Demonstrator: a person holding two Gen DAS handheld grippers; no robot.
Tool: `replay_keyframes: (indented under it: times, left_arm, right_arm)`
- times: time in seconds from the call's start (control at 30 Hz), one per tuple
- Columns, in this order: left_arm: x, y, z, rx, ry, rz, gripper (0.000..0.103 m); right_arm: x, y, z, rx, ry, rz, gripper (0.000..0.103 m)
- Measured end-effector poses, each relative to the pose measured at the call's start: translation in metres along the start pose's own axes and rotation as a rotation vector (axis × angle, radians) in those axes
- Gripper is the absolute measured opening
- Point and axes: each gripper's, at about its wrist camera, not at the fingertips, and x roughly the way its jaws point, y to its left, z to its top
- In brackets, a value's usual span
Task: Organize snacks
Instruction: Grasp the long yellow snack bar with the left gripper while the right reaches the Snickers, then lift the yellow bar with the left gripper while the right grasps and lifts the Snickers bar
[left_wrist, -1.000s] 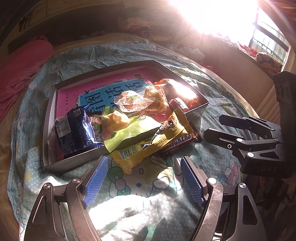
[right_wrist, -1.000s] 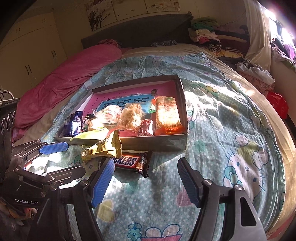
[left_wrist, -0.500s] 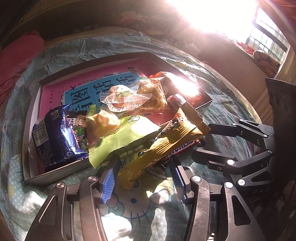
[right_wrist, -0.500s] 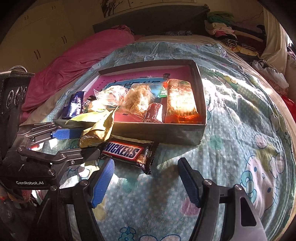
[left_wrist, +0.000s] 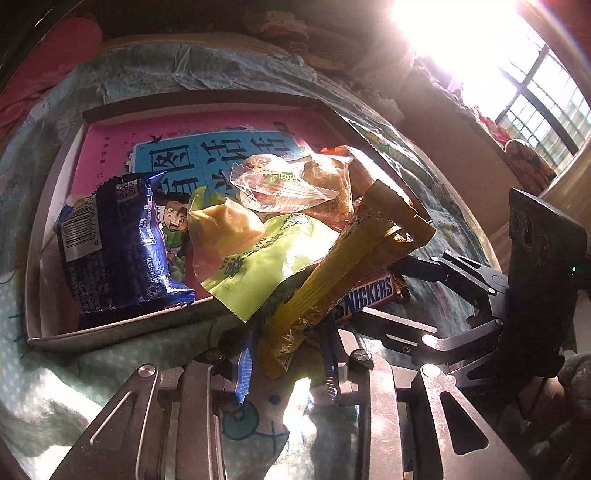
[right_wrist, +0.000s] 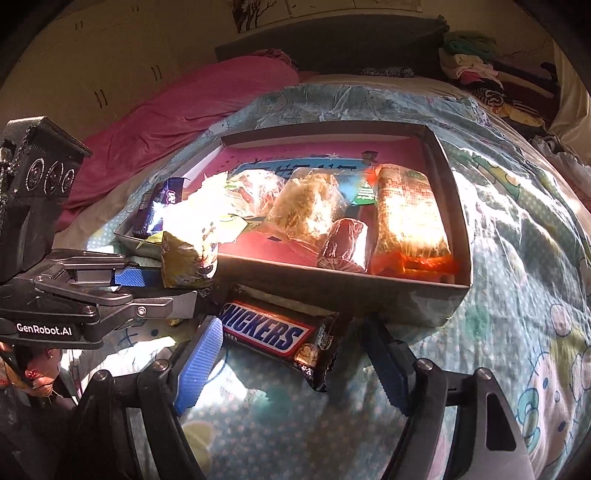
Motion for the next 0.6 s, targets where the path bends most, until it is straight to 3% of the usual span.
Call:
replay_keyframes:
  times: [0.13,0.43,0.6]
  left_arm:
    - [0.001,-0.001,-0.001,0.005,0.000,0.006,0.032]
    - [-0.002,0.003,-0.002,-0.007,0.000,0.002,0.031]
    - [-0.002,0.002,-0.001,-0.010,0.000,0.001,0.031]
  right_arm:
    - [-0.003,0.004,-0.002,-0.007,-0.009,0.059,0.069]
    - [-0.014,0.024,-0.016,-0.081,0.036,0.146,0.059]
    - [-0.008,0.017,-0.012,-0.093,0.020,0.042,0.059]
